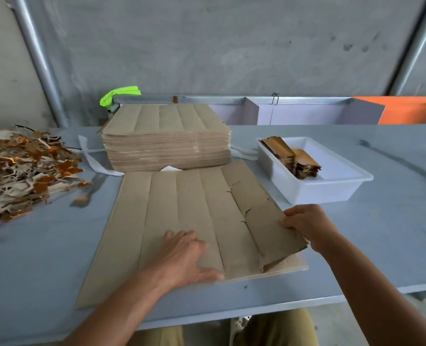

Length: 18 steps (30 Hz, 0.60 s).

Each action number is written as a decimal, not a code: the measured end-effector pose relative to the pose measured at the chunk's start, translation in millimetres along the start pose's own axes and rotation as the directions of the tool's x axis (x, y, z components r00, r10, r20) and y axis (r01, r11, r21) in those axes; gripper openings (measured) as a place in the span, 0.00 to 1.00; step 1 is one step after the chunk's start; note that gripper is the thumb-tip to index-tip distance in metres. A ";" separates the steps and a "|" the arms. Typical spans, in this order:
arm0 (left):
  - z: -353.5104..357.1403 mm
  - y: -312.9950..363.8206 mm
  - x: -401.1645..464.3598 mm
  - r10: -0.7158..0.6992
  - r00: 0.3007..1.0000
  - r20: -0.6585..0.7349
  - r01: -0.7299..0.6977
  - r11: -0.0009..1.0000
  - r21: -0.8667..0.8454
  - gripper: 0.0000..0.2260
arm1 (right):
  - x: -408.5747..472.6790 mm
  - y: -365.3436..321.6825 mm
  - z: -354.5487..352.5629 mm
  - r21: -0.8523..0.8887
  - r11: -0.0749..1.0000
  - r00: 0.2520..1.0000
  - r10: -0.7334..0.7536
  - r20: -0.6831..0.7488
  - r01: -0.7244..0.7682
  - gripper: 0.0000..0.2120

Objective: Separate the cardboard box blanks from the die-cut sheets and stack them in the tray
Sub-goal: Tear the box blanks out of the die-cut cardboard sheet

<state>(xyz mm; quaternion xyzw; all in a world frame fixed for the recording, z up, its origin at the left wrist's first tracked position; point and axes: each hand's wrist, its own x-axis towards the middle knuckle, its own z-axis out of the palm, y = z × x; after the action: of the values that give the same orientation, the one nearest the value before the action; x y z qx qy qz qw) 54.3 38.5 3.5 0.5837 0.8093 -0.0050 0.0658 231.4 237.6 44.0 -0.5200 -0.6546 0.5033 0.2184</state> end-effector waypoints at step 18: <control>-14.4 62.9 41.3 -0.140 0.902 -0.409 -0.271 0.552 -0.788 0.30 | -10.1 -39.4 32.2 0.403 0.915 0.974 -0.120 0.193 0.033 0.12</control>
<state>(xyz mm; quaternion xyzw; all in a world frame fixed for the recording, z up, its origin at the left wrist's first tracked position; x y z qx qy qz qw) 99.5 98.8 17.4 0.4994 0.6850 0.5072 0.1551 190.8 216.5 68.5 -0.3817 -0.5785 0.6695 0.2673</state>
